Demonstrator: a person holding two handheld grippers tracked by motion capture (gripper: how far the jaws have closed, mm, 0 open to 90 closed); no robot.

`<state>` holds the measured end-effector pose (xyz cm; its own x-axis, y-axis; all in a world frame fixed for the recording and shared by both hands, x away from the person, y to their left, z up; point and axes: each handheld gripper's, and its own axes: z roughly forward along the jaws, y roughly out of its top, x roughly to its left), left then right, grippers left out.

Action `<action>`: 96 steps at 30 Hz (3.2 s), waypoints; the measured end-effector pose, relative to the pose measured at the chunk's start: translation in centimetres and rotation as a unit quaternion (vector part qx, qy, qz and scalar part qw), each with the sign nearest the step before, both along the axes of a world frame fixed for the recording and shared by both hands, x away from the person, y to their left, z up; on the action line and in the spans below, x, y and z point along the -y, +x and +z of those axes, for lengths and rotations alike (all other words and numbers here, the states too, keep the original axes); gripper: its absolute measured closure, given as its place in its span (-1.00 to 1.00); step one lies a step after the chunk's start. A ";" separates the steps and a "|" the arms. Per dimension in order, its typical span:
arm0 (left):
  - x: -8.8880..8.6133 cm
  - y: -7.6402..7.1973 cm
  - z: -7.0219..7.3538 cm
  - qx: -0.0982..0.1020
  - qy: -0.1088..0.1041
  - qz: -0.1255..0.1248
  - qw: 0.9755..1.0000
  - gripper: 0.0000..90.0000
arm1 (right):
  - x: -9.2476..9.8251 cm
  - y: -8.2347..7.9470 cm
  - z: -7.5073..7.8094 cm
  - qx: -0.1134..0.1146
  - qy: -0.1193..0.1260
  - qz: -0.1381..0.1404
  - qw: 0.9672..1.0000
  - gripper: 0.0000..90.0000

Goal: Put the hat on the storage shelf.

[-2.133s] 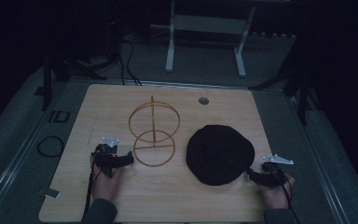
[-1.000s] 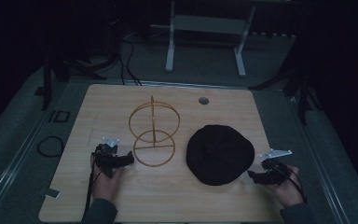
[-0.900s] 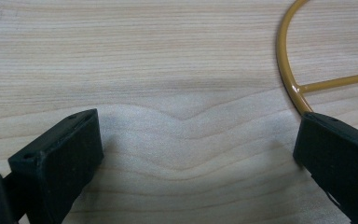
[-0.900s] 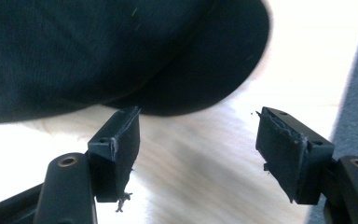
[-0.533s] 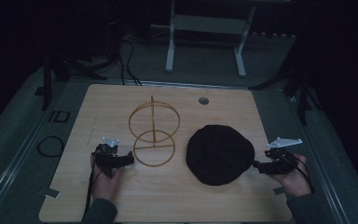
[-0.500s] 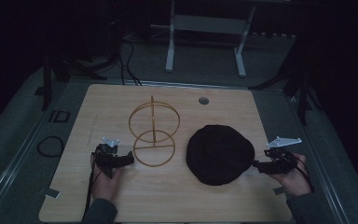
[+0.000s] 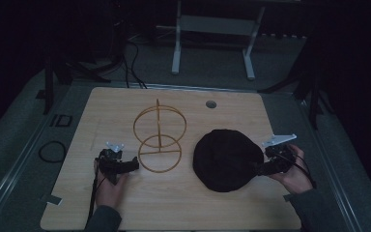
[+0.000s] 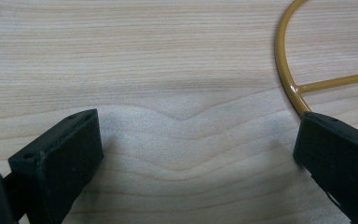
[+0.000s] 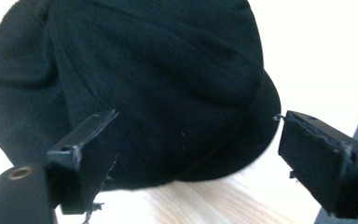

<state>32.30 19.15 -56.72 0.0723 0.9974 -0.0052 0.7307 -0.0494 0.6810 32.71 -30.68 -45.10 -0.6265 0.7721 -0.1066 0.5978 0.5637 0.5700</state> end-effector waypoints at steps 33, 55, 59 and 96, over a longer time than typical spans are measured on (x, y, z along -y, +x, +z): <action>0.0 0.0 0.0 0.001 -0.001 0.001 1.000 -0.98 | -6.2 5.0 -1.5 -0.029 -0.062 0.087 0.994 -0.81; 0.0 0.0 0.0 0.000 0.000 0.000 1.000 -0.98 | -5.3 5.9 -2.2 -0.070 -0.058 0.072 0.993 0.87; 0.0 0.0 0.0 0.000 0.000 0.000 1.000 -0.98 | -4.9 5.8 -1.6 -0.069 -0.044 0.072 0.994 0.88; 0.0 0.0 0.0 0.001 0.000 0.000 1.000 -0.98 | -4.2 5.4 5.1 -0.019 -0.012 0.090 0.996 0.91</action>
<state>32.31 19.15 -56.73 0.0720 0.9974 -0.0051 0.7297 -0.0492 0.6820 38.14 -26.43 -40.00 -0.7582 0.6447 -0.0977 0.5066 0.6768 0.5342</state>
